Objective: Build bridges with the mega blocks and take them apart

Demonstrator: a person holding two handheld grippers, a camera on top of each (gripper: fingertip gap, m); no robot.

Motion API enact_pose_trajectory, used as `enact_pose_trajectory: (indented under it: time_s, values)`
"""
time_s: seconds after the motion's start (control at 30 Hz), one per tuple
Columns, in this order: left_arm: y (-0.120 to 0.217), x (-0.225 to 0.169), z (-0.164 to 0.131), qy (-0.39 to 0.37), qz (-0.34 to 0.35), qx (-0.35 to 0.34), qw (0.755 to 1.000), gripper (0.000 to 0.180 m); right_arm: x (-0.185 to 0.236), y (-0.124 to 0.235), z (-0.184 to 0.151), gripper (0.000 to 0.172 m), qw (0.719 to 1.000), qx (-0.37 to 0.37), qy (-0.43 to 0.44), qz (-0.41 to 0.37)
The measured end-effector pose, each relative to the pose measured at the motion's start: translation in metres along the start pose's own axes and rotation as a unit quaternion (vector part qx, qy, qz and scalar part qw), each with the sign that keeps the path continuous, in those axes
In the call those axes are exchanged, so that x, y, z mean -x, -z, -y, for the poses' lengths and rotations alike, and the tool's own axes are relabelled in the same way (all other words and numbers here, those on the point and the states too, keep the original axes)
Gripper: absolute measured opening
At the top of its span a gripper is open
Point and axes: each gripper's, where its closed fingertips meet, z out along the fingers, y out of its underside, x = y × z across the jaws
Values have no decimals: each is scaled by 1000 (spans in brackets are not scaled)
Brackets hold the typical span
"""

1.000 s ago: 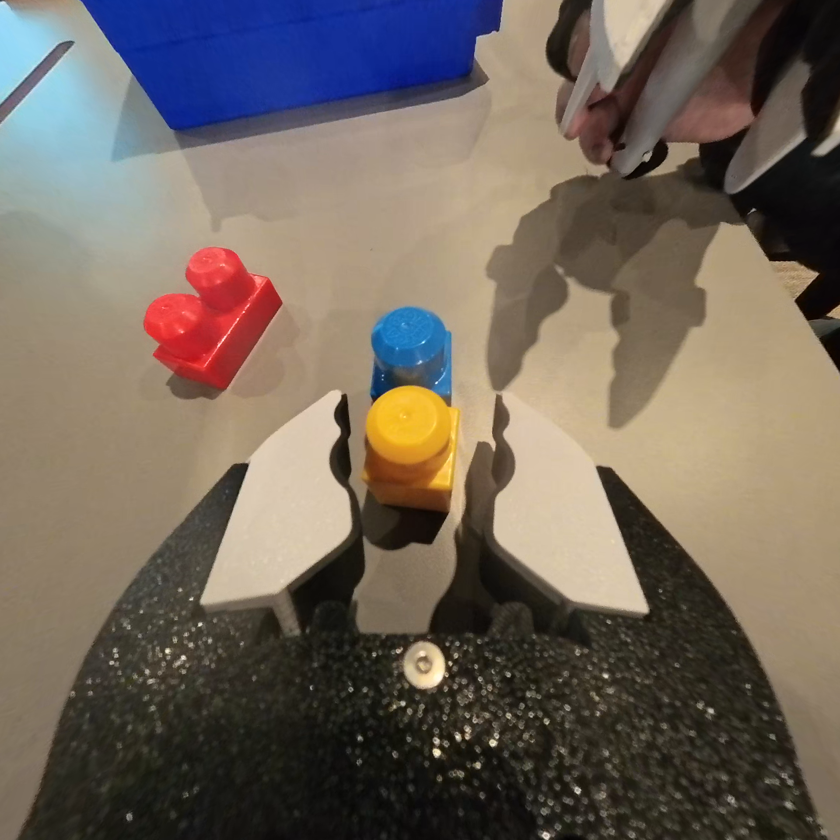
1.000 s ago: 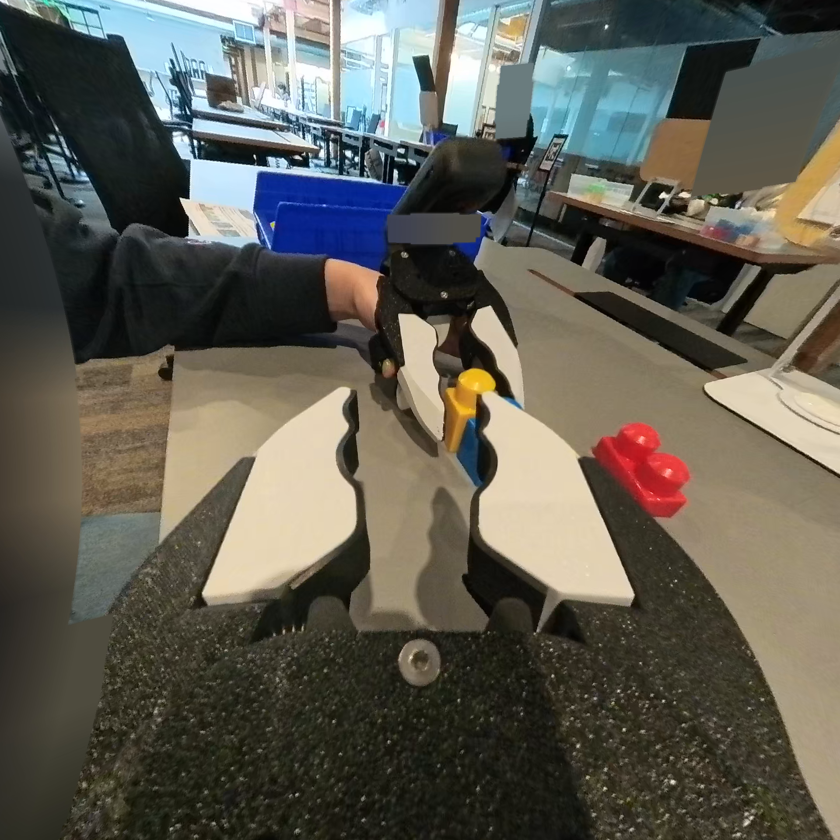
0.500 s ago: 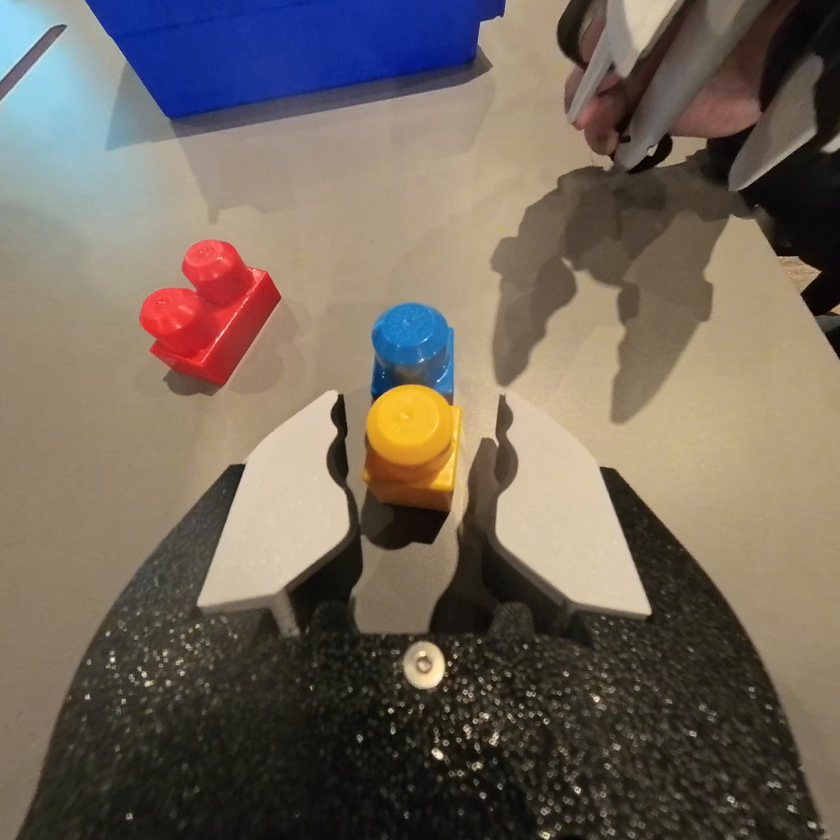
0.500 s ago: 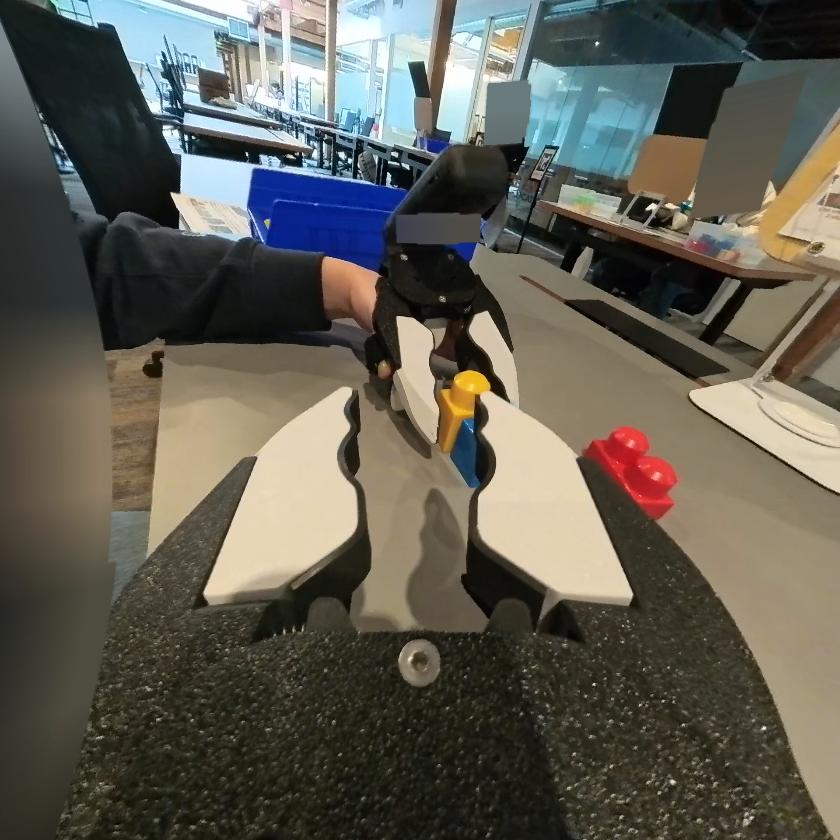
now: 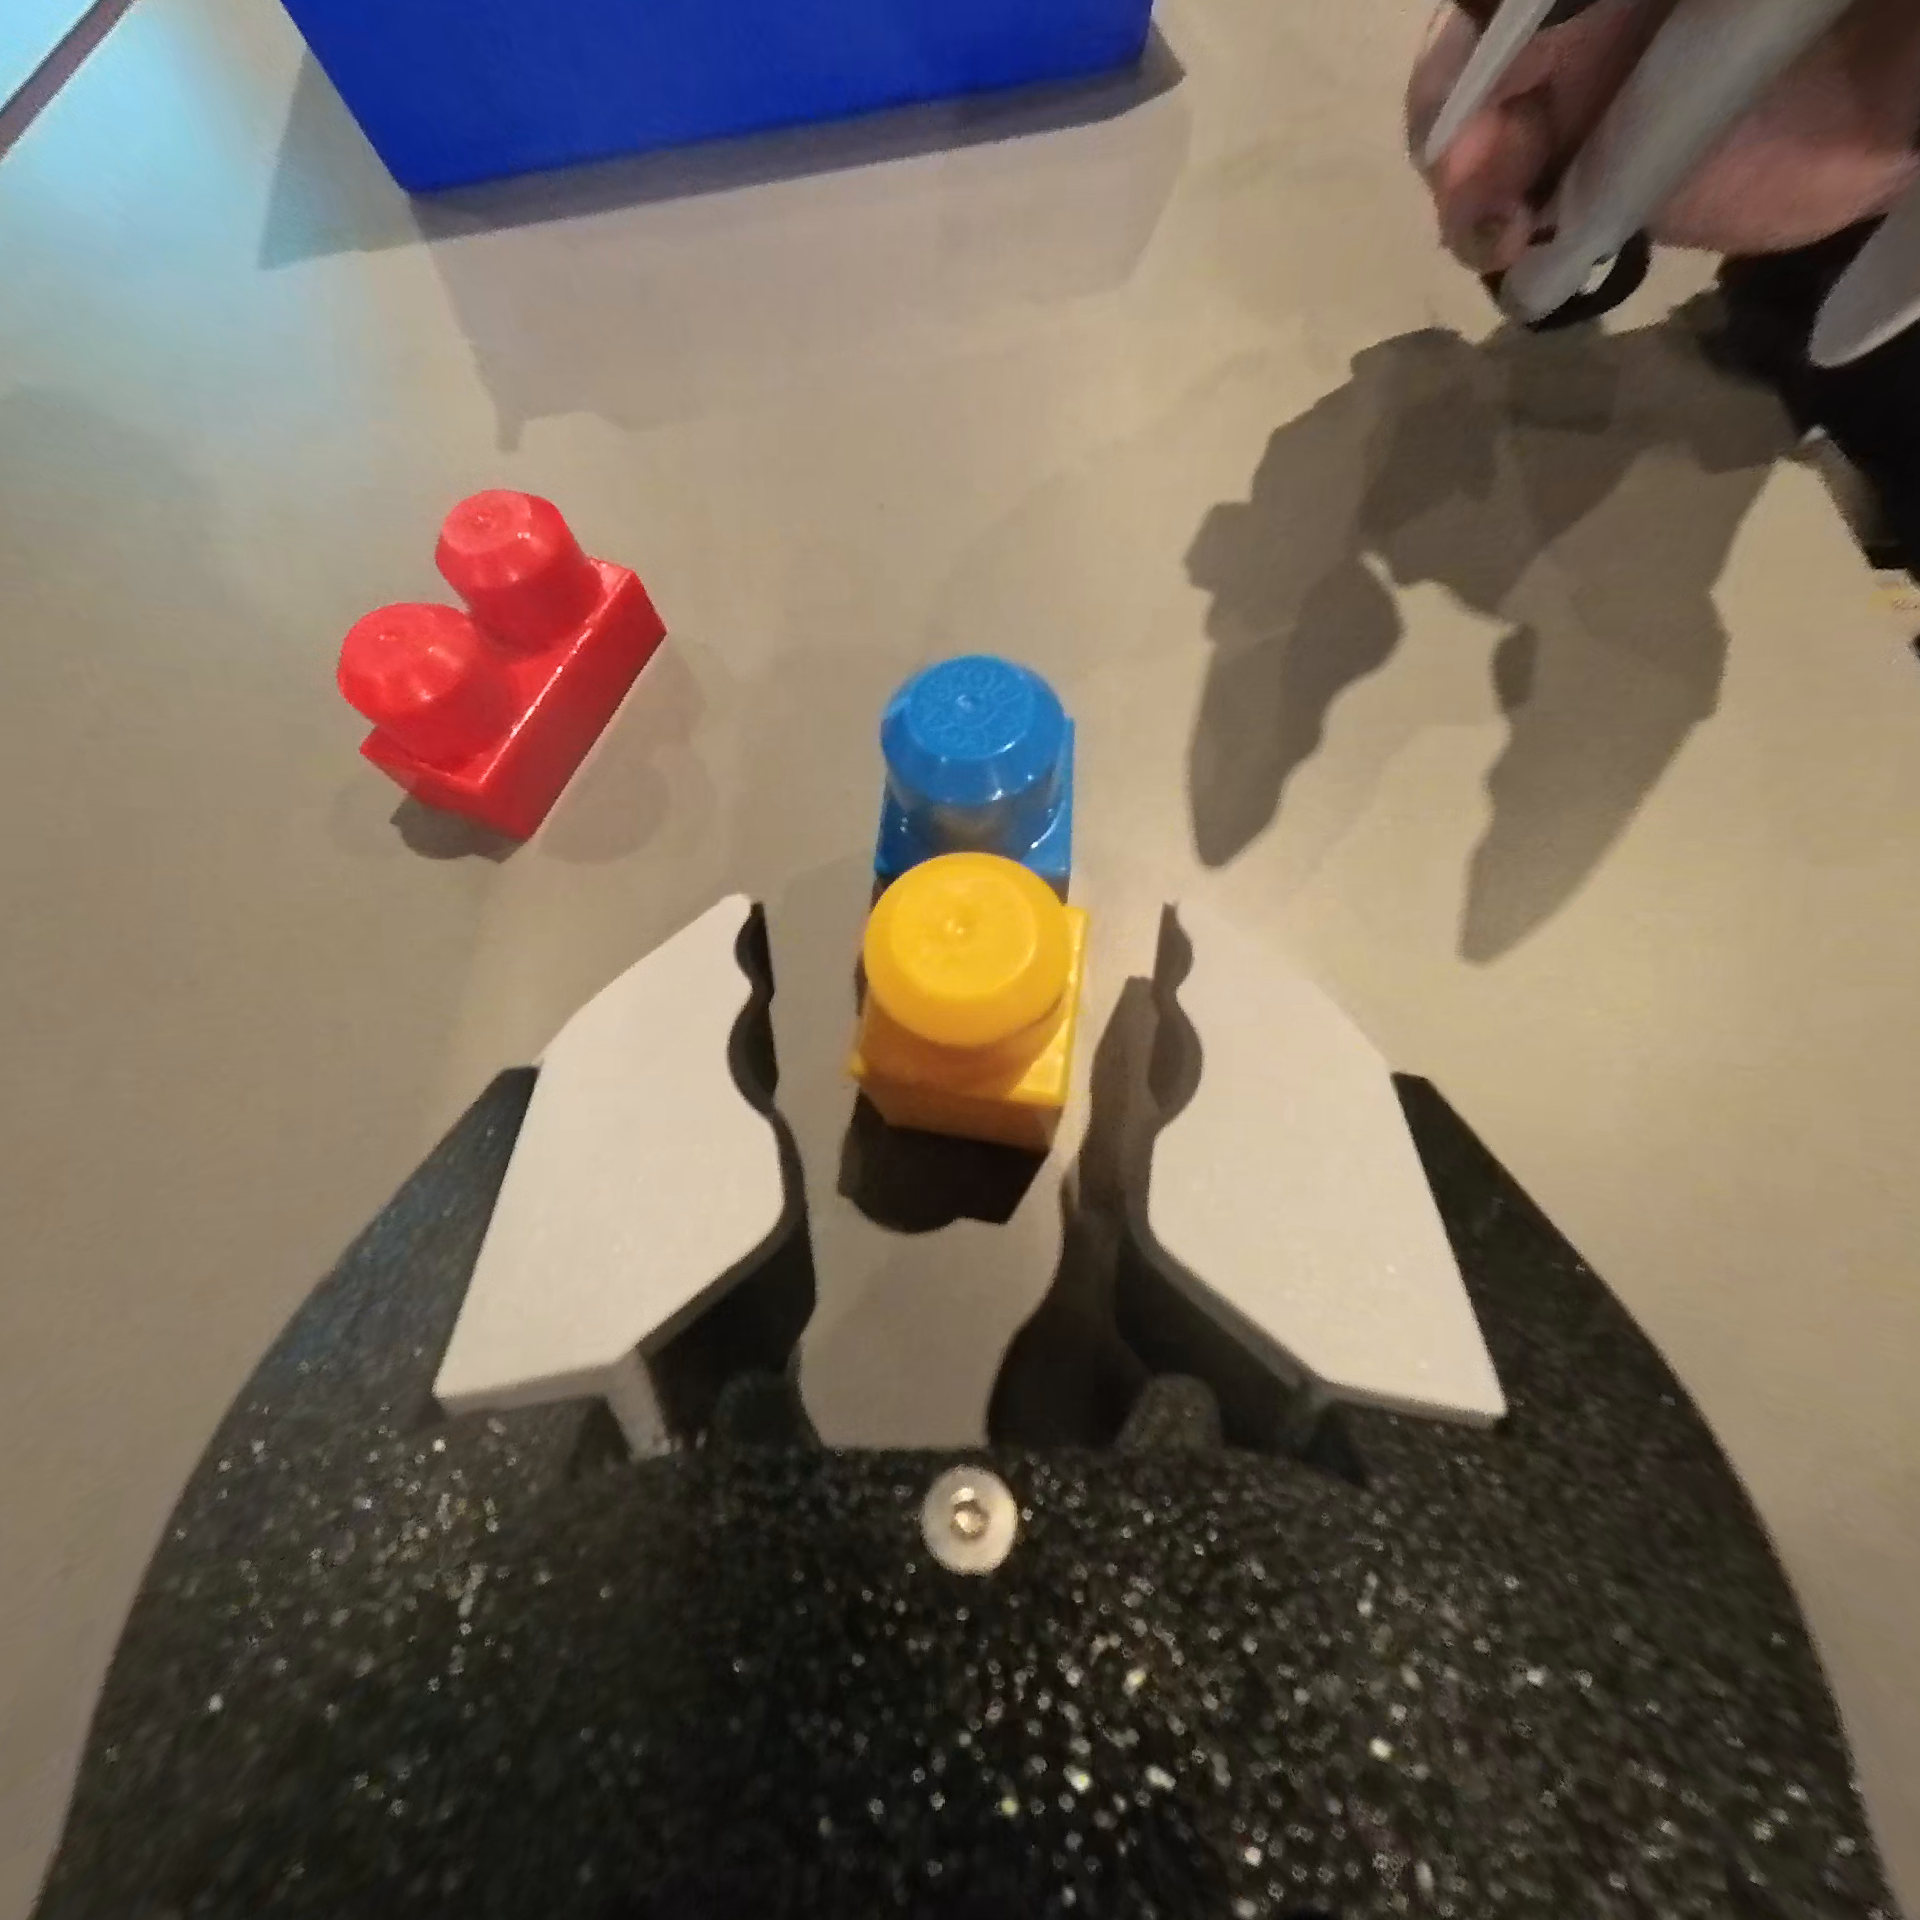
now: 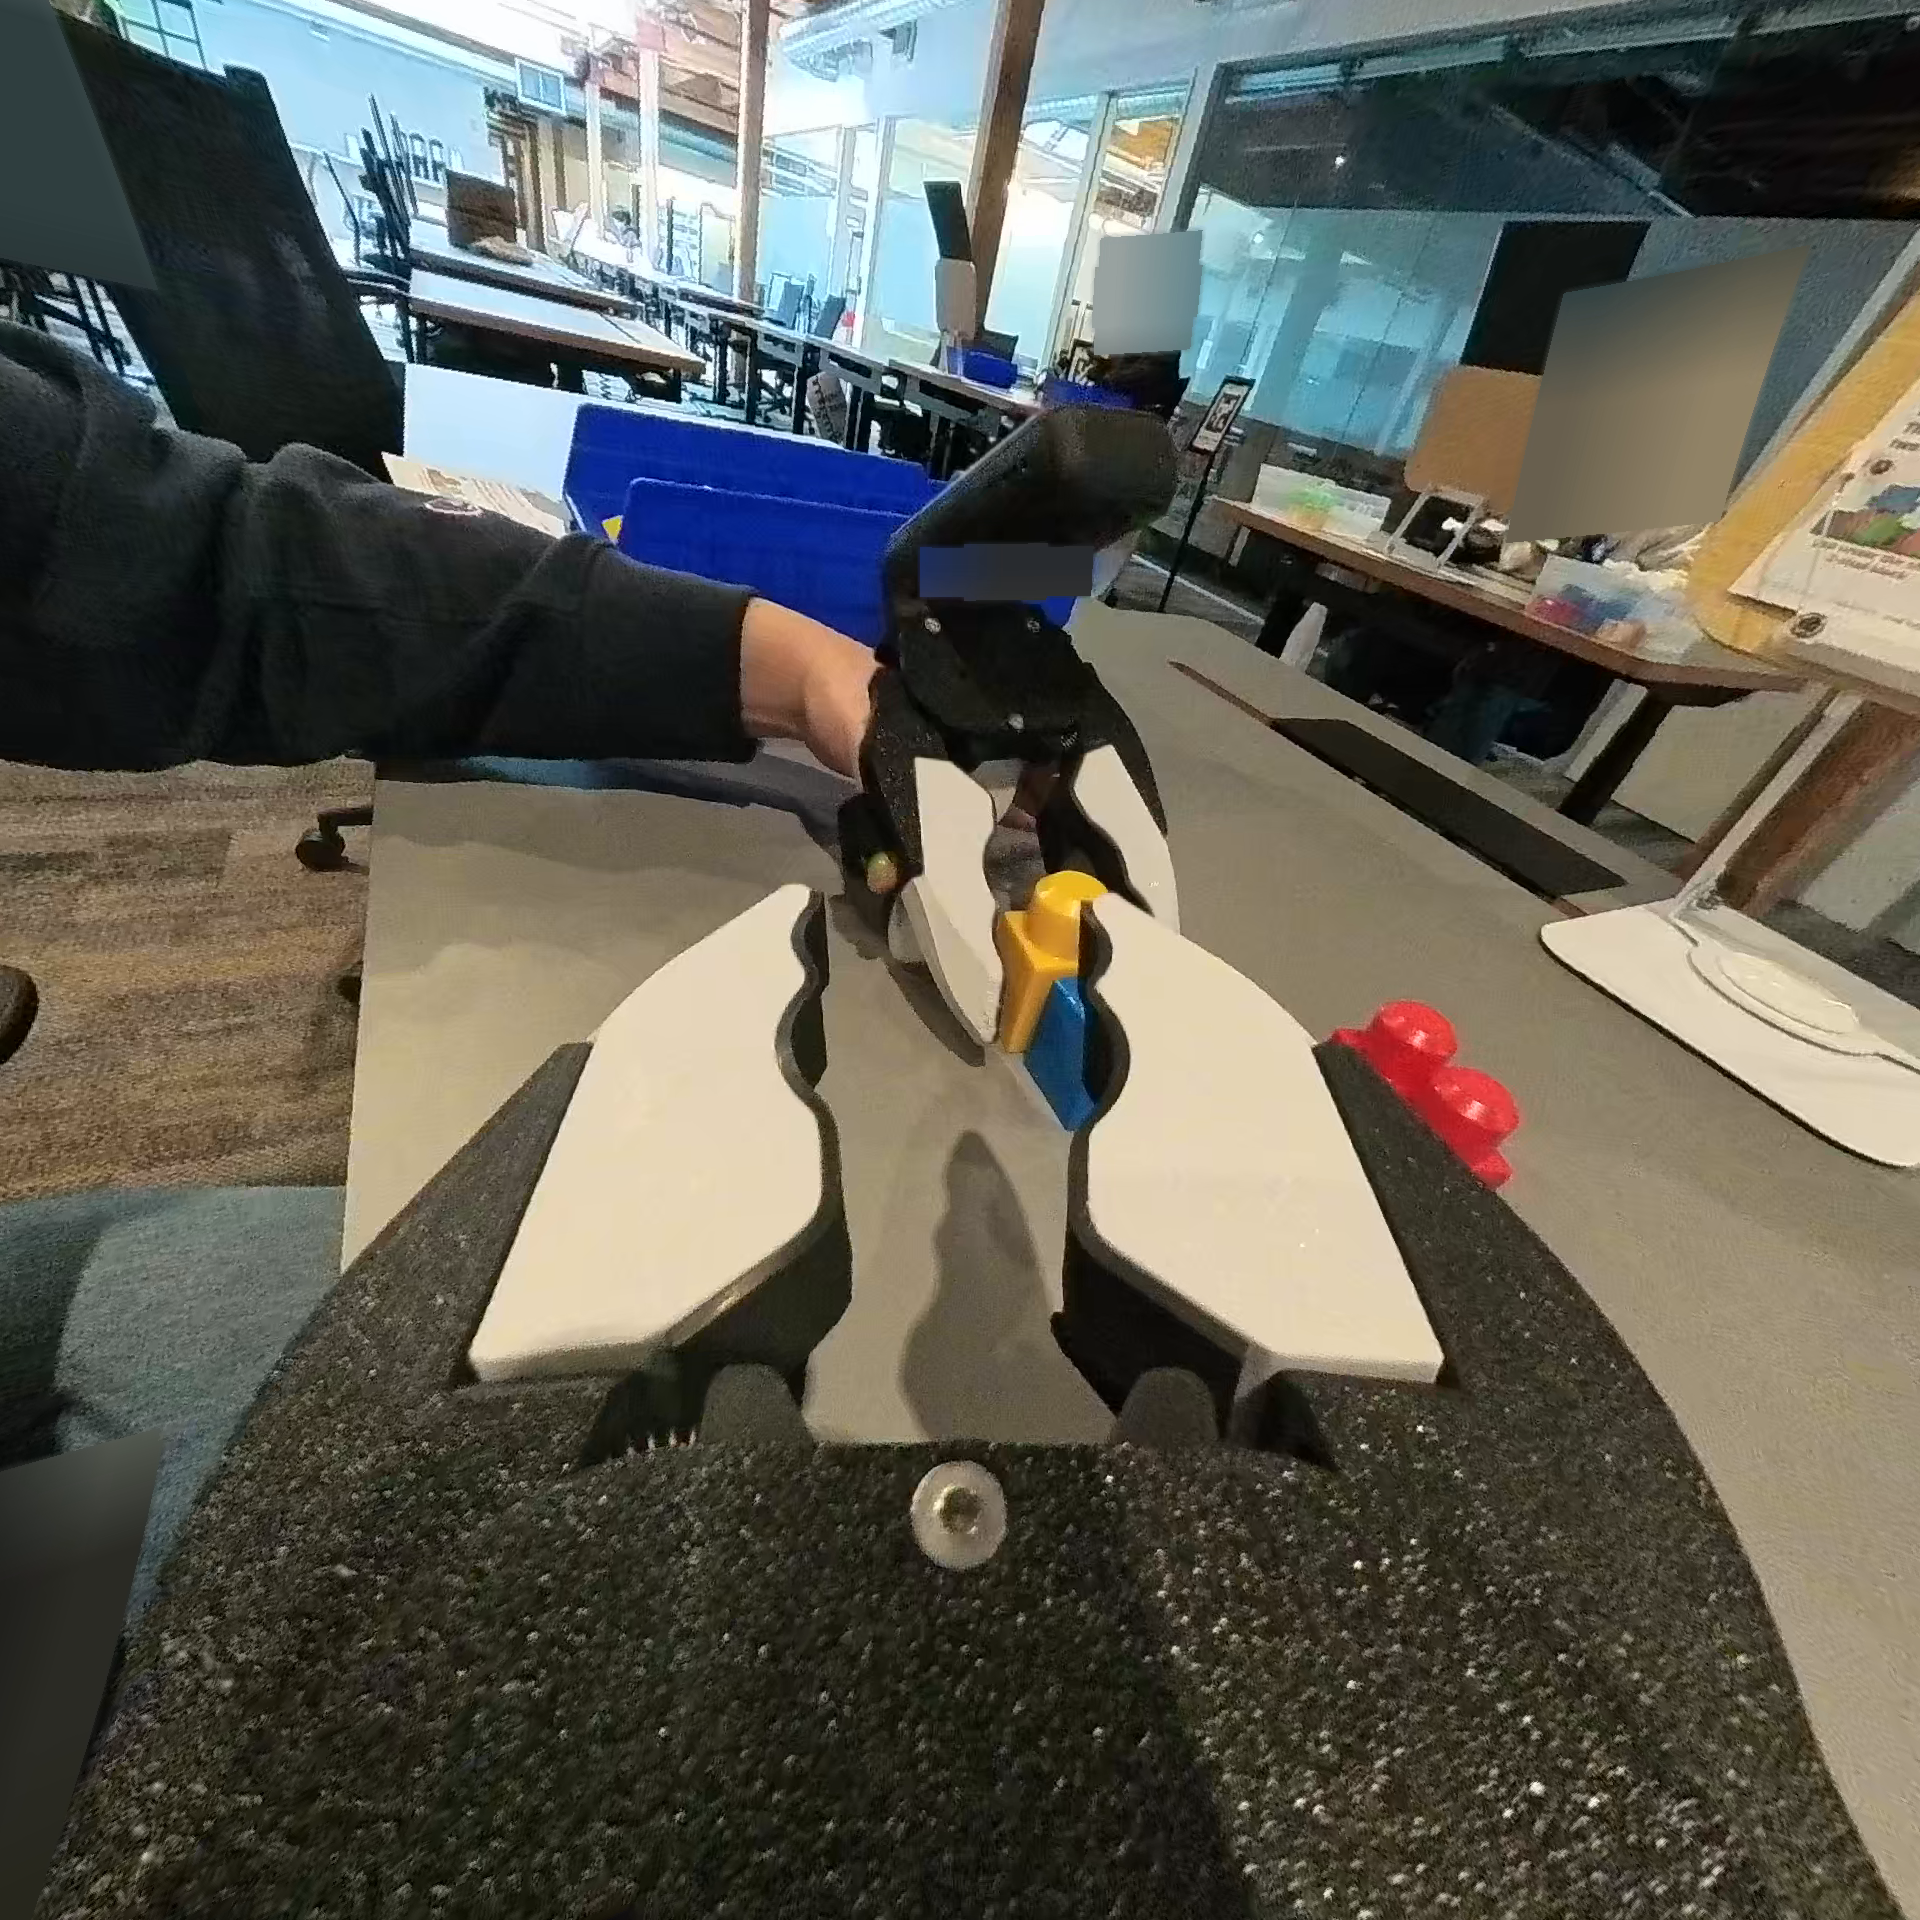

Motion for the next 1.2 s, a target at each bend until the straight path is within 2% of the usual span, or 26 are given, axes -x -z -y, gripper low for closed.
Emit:
enact_pose_trajectory:
  time_s: [0.63,0.87,1.07,1.2]
  values:
    - [-6,-1,-2,-10,-2,9,1000,59,2,-4,-7,45,1000,3,-2,6]
    - [2,-5,-10,-19,-24,11,999,56,2,-3,-11,45,1000,4,0,6]
    - [14,1,-3,-24,-13,-17,999,36,1,-3,-12,45,1000,0,-3,5]
    - [13,0,-4,-26,-17,-14,999,36,2,-4,-14,45,1000,3,-3,7]
